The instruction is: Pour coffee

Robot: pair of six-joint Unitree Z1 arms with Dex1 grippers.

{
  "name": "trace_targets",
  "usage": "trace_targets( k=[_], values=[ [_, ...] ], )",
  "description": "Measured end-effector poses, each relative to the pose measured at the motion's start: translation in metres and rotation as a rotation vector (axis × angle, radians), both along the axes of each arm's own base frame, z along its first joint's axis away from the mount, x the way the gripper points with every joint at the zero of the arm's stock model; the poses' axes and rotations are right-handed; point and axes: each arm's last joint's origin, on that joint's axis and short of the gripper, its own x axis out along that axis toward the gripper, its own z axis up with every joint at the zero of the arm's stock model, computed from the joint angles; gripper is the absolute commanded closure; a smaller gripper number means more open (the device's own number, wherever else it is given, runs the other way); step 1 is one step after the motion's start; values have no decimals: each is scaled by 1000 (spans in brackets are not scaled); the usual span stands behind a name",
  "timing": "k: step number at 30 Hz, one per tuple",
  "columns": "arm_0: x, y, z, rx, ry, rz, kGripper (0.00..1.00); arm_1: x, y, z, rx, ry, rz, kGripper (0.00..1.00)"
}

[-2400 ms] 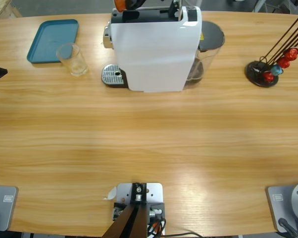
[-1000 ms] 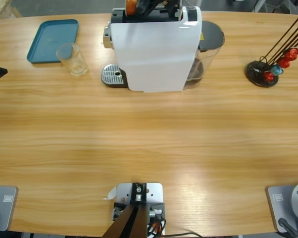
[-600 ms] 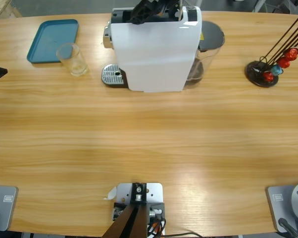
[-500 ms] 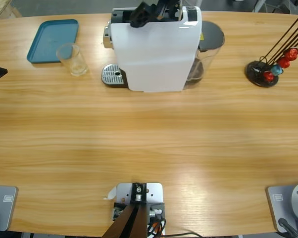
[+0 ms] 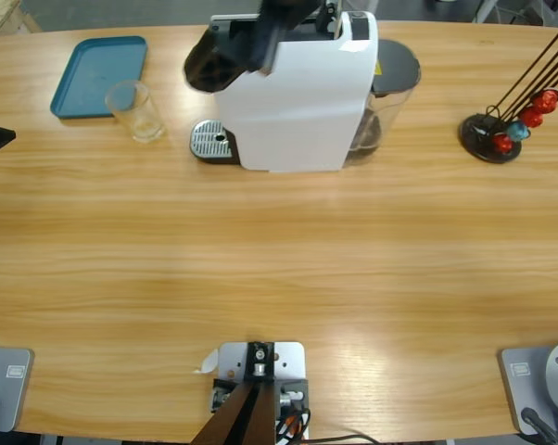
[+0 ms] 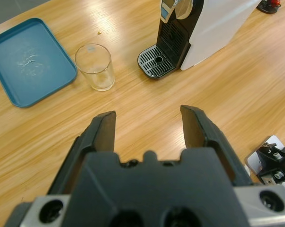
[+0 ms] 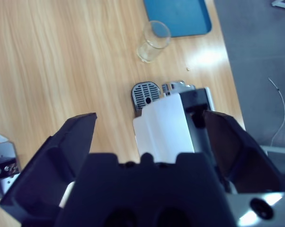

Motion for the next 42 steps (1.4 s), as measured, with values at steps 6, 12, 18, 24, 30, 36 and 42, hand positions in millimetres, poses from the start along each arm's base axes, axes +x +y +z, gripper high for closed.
trace_targets(
  k=[6,12,18,24,30,36,42],
  values=[
    [0,0,0,-2,1,-3,414,-28,-55,15,-1,-19,-131,1000],
    [0,0,0,-5,0,-6,414,-41,-91,17,-78,-15,-236,1000],
    [0,0,0,-5,1,-6,414,-32,-118,29,98,176,-195,1000],
    [0,0,0,-5,1,-6,414,-27,-123,38,129,77,-222,1000],
    [0,0,0,-5,1,-6,414,-23,-125,38,114,25,-280,1000],
    [0,0,0,-5,0,-6,414,-7,-110,19,51,41,-320,1000],
    [-1,0,1,-8,-5,-6,414,5,-108,24,51,-136,-470,1000]
  ],
)
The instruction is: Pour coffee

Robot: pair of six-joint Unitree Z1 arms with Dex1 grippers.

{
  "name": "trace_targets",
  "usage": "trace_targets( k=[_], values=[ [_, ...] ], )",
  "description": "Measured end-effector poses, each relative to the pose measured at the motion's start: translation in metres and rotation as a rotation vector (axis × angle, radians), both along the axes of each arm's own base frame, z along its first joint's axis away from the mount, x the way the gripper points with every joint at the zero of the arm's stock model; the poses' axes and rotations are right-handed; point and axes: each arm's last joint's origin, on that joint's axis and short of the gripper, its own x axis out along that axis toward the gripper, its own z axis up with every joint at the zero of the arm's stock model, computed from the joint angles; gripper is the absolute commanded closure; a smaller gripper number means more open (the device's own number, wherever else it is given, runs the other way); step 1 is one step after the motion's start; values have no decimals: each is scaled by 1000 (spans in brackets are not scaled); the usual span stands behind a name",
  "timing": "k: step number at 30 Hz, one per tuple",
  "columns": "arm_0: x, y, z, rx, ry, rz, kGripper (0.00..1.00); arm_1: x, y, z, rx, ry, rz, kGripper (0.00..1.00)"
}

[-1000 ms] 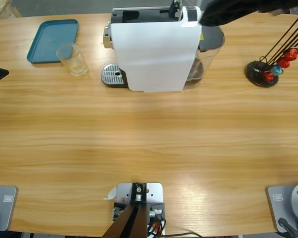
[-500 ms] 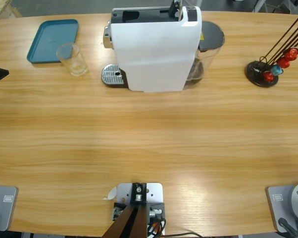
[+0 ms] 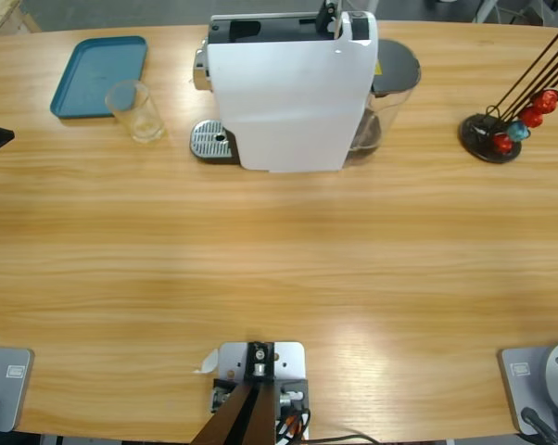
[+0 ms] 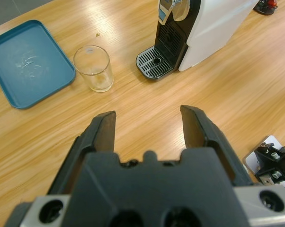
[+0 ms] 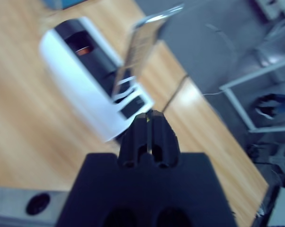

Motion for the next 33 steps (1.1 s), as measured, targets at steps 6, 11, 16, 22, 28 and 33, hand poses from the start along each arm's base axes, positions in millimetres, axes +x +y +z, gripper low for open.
trace_targets(
  k=[6,11,16,22,28,33],
  values=[
    [-1,0,0,-2,-3,0,414,9,13,-9,-58,-55,-113,1000],
    [-1,0,0,-2,-3,0,414,11,39,-15,-83,-143,-152,1000],
    [-1,0,0,-2,-2,0,414,9,68,-29,-126,-172,-141,1000],
    [-1,0,0,-4,-1,2,414,7,85,-32,-135,-187,-129,1000],
    [-1,0,0,-7,2,5,414,12,90,-33,-148,-200,-147,1000],
    [-1,0,0,-10,4,8,414,17,99,-27,-139,-220,-155,1000]
  ],
)
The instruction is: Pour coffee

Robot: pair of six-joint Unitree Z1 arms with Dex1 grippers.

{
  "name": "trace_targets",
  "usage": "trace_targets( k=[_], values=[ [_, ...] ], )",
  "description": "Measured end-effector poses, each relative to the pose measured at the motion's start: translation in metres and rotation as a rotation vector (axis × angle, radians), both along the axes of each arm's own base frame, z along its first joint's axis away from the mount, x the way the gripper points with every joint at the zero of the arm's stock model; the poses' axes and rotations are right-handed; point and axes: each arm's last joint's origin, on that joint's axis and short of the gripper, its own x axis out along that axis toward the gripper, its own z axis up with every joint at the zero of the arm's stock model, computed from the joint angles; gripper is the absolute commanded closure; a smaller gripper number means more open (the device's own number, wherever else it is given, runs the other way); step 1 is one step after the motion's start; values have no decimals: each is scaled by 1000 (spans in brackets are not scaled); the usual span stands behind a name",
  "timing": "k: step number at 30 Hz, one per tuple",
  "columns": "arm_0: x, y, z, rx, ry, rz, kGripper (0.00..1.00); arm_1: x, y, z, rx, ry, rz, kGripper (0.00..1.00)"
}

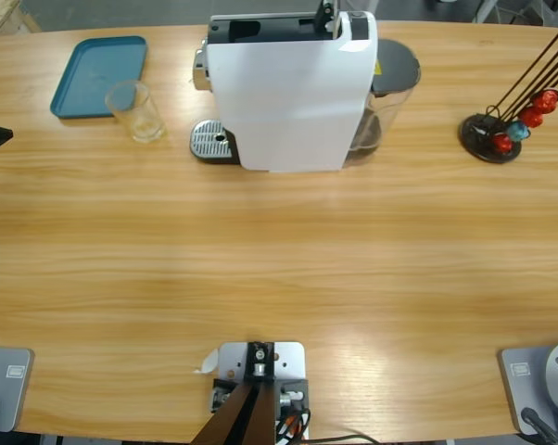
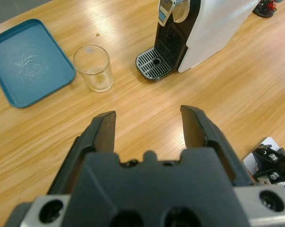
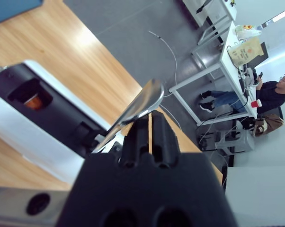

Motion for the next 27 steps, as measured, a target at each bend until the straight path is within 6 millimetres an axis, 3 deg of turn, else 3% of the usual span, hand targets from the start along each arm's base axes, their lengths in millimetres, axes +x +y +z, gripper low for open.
trace_targets(
  k=[8,16,27],
  values=[
    [0,0,0,0,0,0,414,6,22,-7,-18,-1,16,1000],
    [0,0,0,0,1,0,414,-3,48,-23,-24,18,51,1000],
    [1,-1,-1,1,5,0,414,0,57,-32,-29,29,43,1000]
  ],
)
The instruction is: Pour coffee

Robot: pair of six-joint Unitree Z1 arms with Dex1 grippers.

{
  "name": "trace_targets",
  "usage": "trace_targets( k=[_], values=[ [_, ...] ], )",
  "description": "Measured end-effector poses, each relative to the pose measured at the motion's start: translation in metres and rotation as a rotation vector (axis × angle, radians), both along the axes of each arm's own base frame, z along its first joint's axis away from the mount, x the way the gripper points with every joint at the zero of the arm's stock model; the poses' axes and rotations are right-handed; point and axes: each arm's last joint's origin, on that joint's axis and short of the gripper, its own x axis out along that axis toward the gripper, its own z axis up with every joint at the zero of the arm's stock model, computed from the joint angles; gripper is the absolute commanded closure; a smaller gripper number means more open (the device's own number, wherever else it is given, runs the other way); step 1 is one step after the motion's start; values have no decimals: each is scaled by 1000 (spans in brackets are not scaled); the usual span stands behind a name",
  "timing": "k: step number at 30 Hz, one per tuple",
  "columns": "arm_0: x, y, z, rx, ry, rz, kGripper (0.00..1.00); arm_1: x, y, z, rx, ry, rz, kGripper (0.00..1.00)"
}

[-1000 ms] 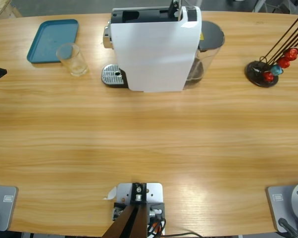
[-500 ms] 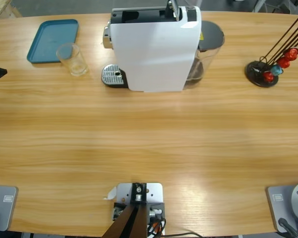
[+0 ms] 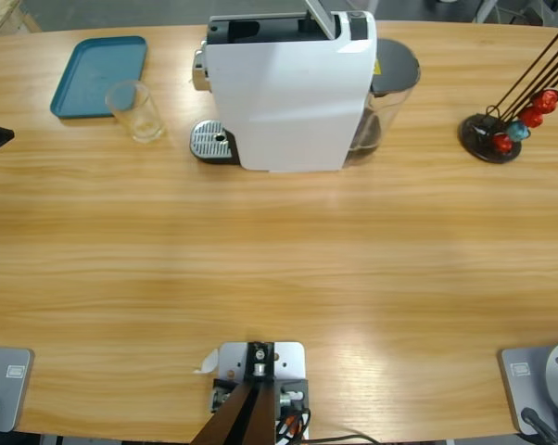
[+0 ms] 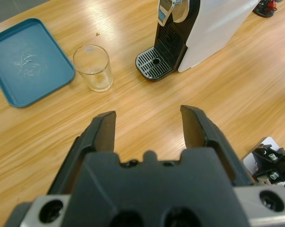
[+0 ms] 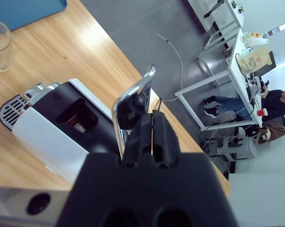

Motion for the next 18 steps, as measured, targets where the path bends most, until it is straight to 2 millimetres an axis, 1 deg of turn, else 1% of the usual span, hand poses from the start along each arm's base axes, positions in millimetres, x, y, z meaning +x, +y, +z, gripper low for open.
trace_targets(
  k=[3,13,18],
  values=[
    [0,0,0,0,2,1,414,2,4,-4,-3,4,-2,1000],
    [1,0,0,0,5,2,414,6,12,-5,11,2,-6,1000],
    [2,-1,-1,4,11,2,414,9,18,-13,5,13,-11,1000]
  ],
)
